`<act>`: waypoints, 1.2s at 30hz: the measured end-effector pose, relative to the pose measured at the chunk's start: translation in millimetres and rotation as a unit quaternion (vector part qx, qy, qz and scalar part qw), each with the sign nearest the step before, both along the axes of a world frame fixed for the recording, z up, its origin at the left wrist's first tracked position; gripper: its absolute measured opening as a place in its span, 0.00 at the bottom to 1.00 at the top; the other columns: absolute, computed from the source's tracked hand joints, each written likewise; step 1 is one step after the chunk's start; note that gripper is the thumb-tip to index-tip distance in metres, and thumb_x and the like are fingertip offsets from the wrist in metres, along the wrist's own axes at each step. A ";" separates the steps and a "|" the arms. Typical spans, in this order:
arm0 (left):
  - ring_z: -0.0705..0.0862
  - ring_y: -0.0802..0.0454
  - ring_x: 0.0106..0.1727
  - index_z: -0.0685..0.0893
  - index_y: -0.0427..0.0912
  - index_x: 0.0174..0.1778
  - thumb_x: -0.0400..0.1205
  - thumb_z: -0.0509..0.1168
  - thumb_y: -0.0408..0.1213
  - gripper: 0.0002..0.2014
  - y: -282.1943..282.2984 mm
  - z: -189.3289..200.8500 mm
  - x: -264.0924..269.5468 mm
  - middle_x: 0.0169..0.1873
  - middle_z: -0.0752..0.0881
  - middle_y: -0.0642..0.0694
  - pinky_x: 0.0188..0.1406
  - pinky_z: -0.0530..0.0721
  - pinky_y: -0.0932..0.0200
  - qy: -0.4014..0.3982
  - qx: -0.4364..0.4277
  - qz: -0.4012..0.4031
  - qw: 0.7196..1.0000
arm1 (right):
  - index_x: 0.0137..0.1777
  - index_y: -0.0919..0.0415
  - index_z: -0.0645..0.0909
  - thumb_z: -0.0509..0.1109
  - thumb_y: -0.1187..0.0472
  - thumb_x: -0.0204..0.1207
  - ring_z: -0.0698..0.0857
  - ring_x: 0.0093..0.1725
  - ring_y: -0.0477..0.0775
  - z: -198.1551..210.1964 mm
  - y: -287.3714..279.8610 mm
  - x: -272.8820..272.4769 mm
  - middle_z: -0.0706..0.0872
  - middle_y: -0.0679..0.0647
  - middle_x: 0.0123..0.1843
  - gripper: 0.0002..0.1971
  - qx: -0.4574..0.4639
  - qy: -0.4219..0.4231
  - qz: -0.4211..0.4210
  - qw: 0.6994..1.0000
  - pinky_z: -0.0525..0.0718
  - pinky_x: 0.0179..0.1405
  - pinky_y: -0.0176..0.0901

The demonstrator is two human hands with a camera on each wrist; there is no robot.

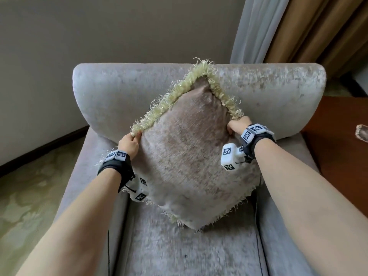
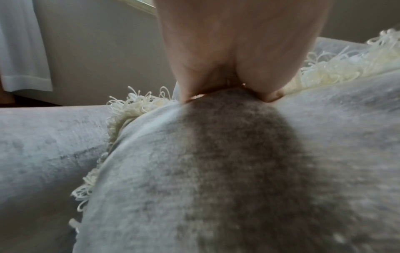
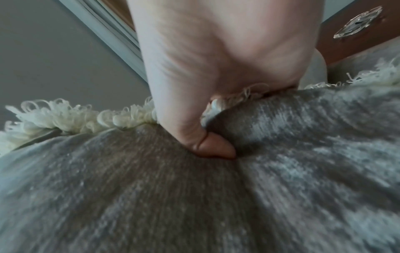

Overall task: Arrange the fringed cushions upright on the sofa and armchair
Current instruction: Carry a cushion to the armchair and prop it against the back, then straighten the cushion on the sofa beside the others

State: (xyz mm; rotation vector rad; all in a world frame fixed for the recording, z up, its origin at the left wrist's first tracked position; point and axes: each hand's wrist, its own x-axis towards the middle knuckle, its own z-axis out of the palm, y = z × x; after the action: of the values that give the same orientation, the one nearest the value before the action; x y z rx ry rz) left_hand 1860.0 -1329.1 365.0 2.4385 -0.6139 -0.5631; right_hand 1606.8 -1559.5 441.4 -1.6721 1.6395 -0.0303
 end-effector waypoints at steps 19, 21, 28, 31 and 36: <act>0.71 0.38 0.73 0.59 0.35 0.79 0.79 0.59 0.39 0.32 -62.6 144.9 -41.8 0.74 0.68 0.35 0.73 0.69 0.47 0.081 -0.037 0.048 0.995 | 0.66 0.61 0.77 0.76 0.58 0.67 0.80 0.59 0.65 100.5 4.5 -43.4 0.77 0.66 0.64 0.27 0.083 -0.012 -0.034 0.996 0.79 0.49 0.49; 0.79 0.37 0.63 0.72 0.34 0.69 0.77 0.58 0.43 0.26 -79.5 177.4 -65.6 0.63 0.79 0.34 0.63 0.76 0.47 0.103 -0.051 0.000 0.993 | 0.76 0.65 0.72 0.67 0.59 0.80 0.75 0.69 0.63 134.9 14.0 -60.1 0.71 0.62 0.77 0.25 0.070 -0.048 -0.048 0.995 0.75 0.57 0.46; 0.81 0.38 0.51 0.83 0.35 0.47 0.81 0.56 0.48 0.18 -113.9 279.6 -198.1 0.44 0.82 0.35 0.50 0.77 0.51 0.086 -0.034 -0.220 0.971 | 0.80 0.57 0.68 0.71 0.47 0.73 0.71 0.77 0.62 214.5 71.1 -191.1 0.70 0.57 0.80 0.36 0.061 -0.180 -0.158 0.969 0.70 0.76 0.56; 0.78 0.34 0.66 0.78 0.31 0.66 0.86 0.54 0.45 0.22 -121.7 322.3 -273.5 0.64 0.80 0.30 0.64 0.75 0.49 0.096 -0.051 -0.289 0.951 | 0.83 0.54 0.61 0.69 0.31 0.66 0.69 0.79 0.63 251.1 103.8 -276.8 0.67 0.54 0.81 0.48 0.047 -0.211 -0.253 0.943 0.67 0.77 0.57; 0.75 0.37 0.69 0.76 0.30 0.68 0.86 0.54 0.48 0.25 -137.8 387.4 -430.3 0.67 0.78 0.35 0.68 0.70 0.52 0.086 -0.067 -0.394 0.912 | 0.84 0.47 0.59 0.63 0.16 0.47 0.63 0.82 0.60 258.8 117.4 -450.7 0.63 0.52 0.84 0.64 -0.011 -0.248 -0.342 0.906 0.60 0.79 0.65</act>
State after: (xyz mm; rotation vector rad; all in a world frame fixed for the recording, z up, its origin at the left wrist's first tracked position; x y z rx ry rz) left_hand 1429.7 -1466.9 752.4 1.9091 -1.5154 -0.9906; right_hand 1156.1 -1442.2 700.2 -0.9101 1.7216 -0.7591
